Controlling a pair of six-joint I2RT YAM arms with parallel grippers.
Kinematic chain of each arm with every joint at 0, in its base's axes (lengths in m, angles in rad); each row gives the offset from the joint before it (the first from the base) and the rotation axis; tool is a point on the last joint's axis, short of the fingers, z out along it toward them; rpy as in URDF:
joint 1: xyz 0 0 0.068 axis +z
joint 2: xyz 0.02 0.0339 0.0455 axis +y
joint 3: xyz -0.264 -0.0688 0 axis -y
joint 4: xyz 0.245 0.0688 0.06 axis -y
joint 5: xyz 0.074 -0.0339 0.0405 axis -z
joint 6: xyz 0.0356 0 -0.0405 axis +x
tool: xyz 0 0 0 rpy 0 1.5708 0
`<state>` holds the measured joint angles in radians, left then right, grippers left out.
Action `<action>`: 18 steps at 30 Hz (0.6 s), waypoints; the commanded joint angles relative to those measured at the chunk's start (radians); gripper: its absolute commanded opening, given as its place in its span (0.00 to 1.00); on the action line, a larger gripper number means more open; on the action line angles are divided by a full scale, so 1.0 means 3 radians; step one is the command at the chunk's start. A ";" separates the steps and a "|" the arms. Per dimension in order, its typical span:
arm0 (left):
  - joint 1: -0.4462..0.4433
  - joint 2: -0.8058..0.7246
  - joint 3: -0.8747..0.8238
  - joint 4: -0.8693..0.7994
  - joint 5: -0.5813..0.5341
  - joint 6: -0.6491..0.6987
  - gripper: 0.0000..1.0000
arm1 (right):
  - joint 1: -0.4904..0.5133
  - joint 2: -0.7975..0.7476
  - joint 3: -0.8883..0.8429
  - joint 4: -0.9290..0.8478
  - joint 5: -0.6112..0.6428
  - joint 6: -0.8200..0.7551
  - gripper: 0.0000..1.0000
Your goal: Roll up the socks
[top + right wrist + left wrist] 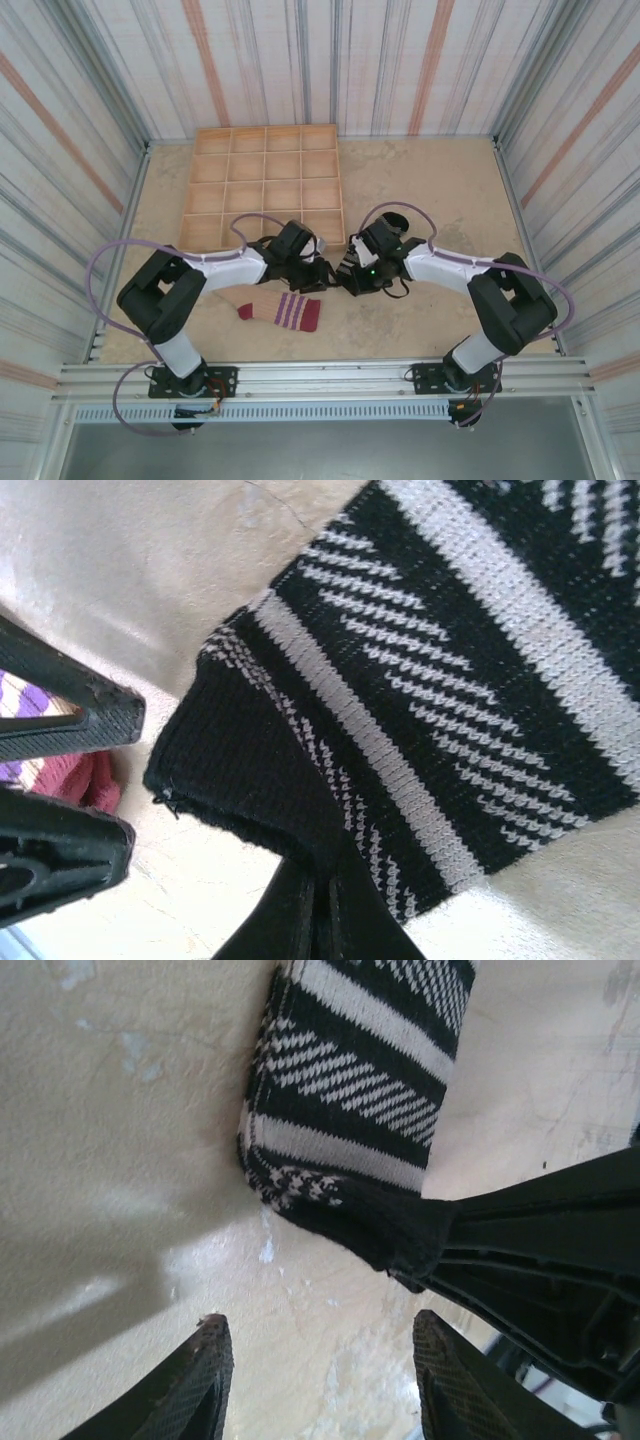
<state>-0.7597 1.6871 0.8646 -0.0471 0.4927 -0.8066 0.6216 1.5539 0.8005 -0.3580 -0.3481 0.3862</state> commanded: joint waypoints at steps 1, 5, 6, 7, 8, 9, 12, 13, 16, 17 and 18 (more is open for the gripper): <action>-0.0084 -0.0133 -0.0138 0.0395 -0.0355 -0.0042 0.51 | -0.0146 0.0099 0.0082 -0.0151 -0.0334 0.0195 0.00; -0.0151 -0.0152 -0.0234 0.0521 -0.0671 -0.0103 0.50 | -0.0337 0.0217 0.0096 -0.0118 -0.0625 0.0279 0.00; -0.0162 -0.0160 -0.0248 0.0552 -0.0736 -0.0140 0.50 | -0.0365 0.0252 0.0104 -0.0112 -0.0687 0.0304 0.00; -0.0176 -0.0162 -0.0259 0.0591 -0.0791 -0.0178 0.50 | -0.0388 0.0286 0.0121 -0.0105 -0.0731 0.0321 0.00; -0.0194 -0.0160 -0.0276 0.0631 -0.0854 -0.0239 0.50 | -0.0406 0.0320 0.0131 -0.0088 -0.0782 0.0356 0.00; -0.0211 -0.0150 -0.0287 0.0706 -0.0898 -0.0292 0.50 | -0.0431 0.0369 0.0140 -0.0085 -0.0824 0.0396 0.00; -0.0294 -0.0104 -0.0238 0.0746 -0.1040 -0.0359 0.48 | -0.0502 0.0495 0.0192 -0.0094 -0.0966 0.0470 0.00; -0.0319 -0.0088 -0.0216 0.0735 -0.1079 -0.0364 0.47 | -0.0506 0.0522 0.0212 -0.0120 -0.0982 0.0479 0.00; -0.0357 -0.0008 -0.0191 0.0779 -0.1143 -0.0406 0.42 | -0.0505 0.0591 0.0300 -0.0194 -0.1014 0.0480 0.00; -0.0357 0.0008 -0.0197 0.0798 -0.1151 -0.0436 0.39 | -0.0512 0.0602 0.0325 -0.0209 -0.1027 0.0484 0.00; -0.0356 0.0021 -0.0215 0.0817 -0.1162 -0.0458 0.37 | -0.0517 0.0616 0.0344 -0.0230 -0.1037 0.0491 0.00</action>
<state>-0.8635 1.6779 0.7925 0.1680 0.1993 -0.9146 0.4725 1.7157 0.8757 -0.3786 -0.6277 0.4988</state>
